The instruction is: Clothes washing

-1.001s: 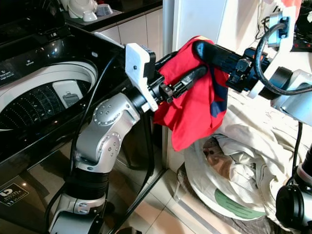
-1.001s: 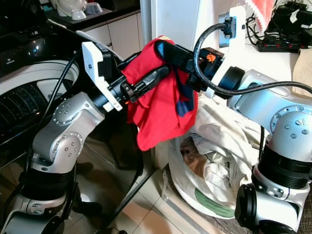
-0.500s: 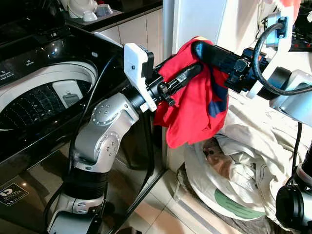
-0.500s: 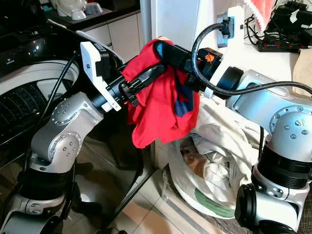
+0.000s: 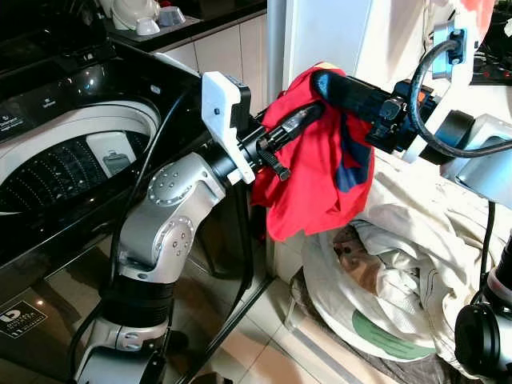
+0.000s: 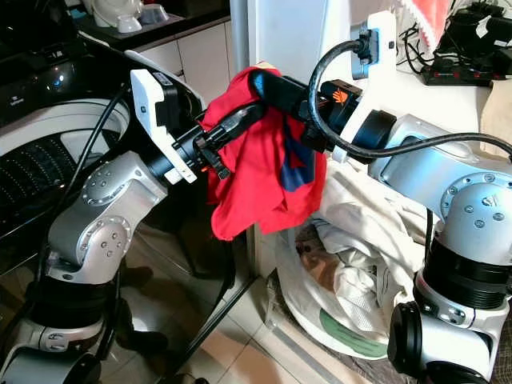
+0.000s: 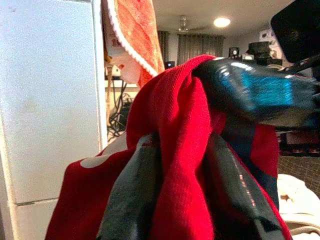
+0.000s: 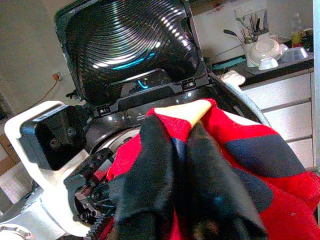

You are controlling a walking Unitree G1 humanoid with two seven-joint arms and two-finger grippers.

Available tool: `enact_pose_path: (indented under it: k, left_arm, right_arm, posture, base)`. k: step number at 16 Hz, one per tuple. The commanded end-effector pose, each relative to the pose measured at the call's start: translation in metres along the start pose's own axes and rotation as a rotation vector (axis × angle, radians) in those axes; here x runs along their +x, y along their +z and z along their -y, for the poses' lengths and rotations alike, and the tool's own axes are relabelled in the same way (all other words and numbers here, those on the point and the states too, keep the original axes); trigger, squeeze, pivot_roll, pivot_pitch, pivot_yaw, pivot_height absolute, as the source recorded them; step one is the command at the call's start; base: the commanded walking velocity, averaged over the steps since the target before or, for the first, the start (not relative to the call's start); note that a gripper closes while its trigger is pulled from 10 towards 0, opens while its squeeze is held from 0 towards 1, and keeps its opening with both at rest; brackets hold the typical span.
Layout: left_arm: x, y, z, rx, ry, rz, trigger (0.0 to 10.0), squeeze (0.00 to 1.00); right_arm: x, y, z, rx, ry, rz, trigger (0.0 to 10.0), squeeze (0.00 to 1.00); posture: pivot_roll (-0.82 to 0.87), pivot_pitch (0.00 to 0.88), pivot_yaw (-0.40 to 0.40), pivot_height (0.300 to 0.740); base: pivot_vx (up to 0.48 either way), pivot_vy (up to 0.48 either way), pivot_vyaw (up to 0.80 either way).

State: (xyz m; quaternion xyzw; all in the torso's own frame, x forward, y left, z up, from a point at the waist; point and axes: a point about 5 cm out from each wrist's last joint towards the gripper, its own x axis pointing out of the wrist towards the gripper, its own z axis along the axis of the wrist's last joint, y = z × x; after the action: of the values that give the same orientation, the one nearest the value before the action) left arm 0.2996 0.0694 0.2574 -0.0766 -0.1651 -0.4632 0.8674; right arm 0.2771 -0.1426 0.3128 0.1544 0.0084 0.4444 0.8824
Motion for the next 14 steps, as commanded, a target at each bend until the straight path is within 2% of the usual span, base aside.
enact_pose_path:
  k: [1,3,4,5,6,7,8,9,10,12,13,14]
  left_arm:
    - [-0.005,0.001,-0.009,0.017,0.040,-0.007,0.0,0.00]
    - [-0.007,0.001,-0.020,0.052,0.101,-0.035,0.0,0.00]
    - [-0.010,0.002,-0.031,0.087,0.151,-0.056,0.0,0.00]
    - [-0.013,0.005,-0.043,0.127,0.198,-0.077,0.0,0.00]
    - [-0.016,0.008,-0.050,0.153,0.228,-0.090,0.0,0.00]
    - [-0.025,0.023,-0.077,0.238,0.333,-0.115,0.0,0.00]
    - [-0.029,0.031,-0.088,0.275,0.387,-0.121,0.0,0.00]
    - [-0.039,0.047,-0.111,0.377,0.497,-0.152,0.0,0.00]
    - [-0.052,0.061,-0.136,0.545,0.642,-0.256,0.0,0.00]
    - [-0.066,0.072,-0.158,0.701,0.805,-0.380,0.0,0.00]
    - [-0.085,0.081,-0.182,0.825,0.981,-0.512,0.0,0.00]
    - [-0.090,0.083,-0.188,0.850,1.024,-0.545,0.0,0.00]
  right_arm:
    - [0.001,0.007,-0.008,-0.035,0.036,0.021,10.0,1.00]
    - [0.000,0.008,-0.010,-0.036,0.050,0.029,10.0,1.00]
    - [0.000,0.008,-0.009,-0.049,0.040,0.026,10.0,1.00]
    - [0.000,0.008,-0.008,-0.064,0.024,0.016,10.0,0.77]
    - [0.000,0.007,-0.008,-0.075,0.013,0.009,10.0,0.77]
    - [-0.001,0.005,-0.008,-0.097,0.007,-0.008,10.0,0.00]
    - [-0.001,0.004,-0.009,-0.106,0.008,-0.014,10.0,0.00]
    - [-0.001,0.002,-0.010,-0.123,0.009,-0.031,10.0,0.00]
    - [0.001,-0.002,-0.011,-0.147,0.006,-0.060,10.0,0.00]
    - [0.004,-0.007,-0.012,-0.168,0.008,-0.093,10.0,0.00]
    - [0.009,-0.015,-0.016,-0.188,0.023,-0.135,10.0,0.00]
    - [0.011,-0.018,-0.017,-0.194,0.028,-0.148,10.0,0.00]
  posture:
    - [-0.10,0.000,0.061,0.740]
    - [-0.10,0.000,0.061,0.740]
    - [-0.10,0.000,0.062,0.740]
    - [-0.10,0.000,0.064,0.740]
    - [-0.10,0.000,0.065,0.740]
    - [-0.10,0.000,0.067,0.740]
    - [-0.10,0.000,0.069,0.740]
    - [-0.11,0.000,0.069,0.740]
    - [-0.10,0.000,0.064,0.740]
    - [-0.10,0.000,0.063,0.740]
    - [-0.09,0.000,0.058,0.740]
    - [-0.09,0.000,0.058,0.740]
  base:
    - [0.000,0.000,0.00]
    - [0.000,0.000,0.00]
    - [0.000,0.000,0.00]
    - [0.000,0.000,0.00]
    - [0.000,0.000,0.00]
    - [0.000,0.000,0.00]
    - [0.000,0.000,0.00]
    - [0.000,0.000,0.00]
    - [0.000,0.000,0.00]
    - [0.000,0.000,0.00]
    - [0.000,0.000,0.00]
    - [0.000,0.000,0.00]
